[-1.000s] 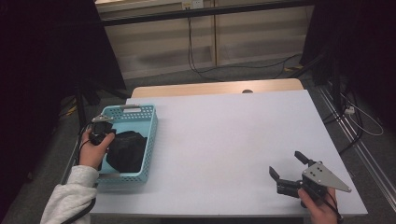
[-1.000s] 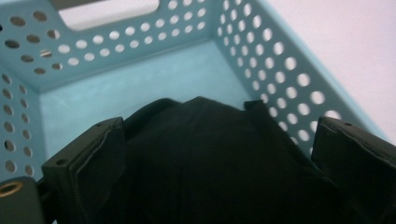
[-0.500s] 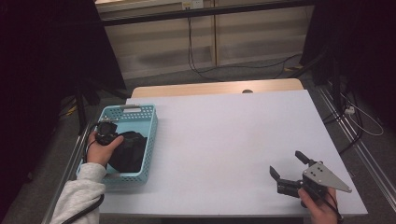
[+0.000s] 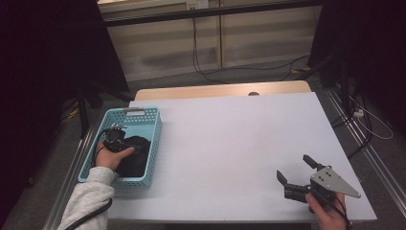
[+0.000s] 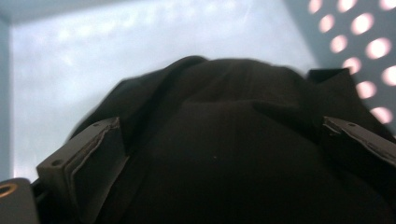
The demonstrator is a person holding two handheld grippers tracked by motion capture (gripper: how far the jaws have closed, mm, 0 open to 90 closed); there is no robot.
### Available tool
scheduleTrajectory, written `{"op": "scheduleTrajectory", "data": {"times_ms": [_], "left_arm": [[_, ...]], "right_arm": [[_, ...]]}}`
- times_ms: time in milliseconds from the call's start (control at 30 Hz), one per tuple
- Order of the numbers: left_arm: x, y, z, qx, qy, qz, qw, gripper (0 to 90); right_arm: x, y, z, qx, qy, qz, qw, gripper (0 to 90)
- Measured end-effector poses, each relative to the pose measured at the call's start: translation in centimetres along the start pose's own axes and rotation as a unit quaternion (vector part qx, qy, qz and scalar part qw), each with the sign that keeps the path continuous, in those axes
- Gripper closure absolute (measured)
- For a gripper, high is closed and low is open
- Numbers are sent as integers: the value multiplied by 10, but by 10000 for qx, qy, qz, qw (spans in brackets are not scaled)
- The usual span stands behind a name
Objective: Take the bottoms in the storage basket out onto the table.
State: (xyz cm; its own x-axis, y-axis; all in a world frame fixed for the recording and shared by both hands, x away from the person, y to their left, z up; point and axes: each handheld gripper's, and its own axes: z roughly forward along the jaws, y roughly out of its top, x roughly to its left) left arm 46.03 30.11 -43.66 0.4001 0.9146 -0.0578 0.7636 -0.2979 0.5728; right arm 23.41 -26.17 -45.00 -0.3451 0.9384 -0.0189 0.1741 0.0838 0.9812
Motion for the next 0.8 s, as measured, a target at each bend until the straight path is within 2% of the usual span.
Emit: {"op": "scheduleTrajectory", "data": {"times_ms": [67,200,267,433,567,733,800], "left_arm": [[1,-3,5,51,51,-88,9999,14],[4,-7,9,-74,55,-135,9999,0],[4,-8,10,-146,76,-239,9996,0],[2,-10,11,-128,200,-398,9989,5],[1,-9,11,-78,248,-445,9987,27],[-3,-7,7,0,193,-340,9992,122],[-6,-6,6,30,141,-453,9989,186]], "right_arm": [[0,0,0,-5,-11,-1,10000,4],[0,0,-1,-9,1,-4,10000,4],[0,0,-1,-10,-5,-14,10000,5],[0,0,-2,-13,2,-13,10000,6],[0,0,-2,-17,6,-29,10000,6],[0,0,-3,-13,-5,-28,10000,6],[1,0,-2,-13,-5,-21,10000,9]]}}
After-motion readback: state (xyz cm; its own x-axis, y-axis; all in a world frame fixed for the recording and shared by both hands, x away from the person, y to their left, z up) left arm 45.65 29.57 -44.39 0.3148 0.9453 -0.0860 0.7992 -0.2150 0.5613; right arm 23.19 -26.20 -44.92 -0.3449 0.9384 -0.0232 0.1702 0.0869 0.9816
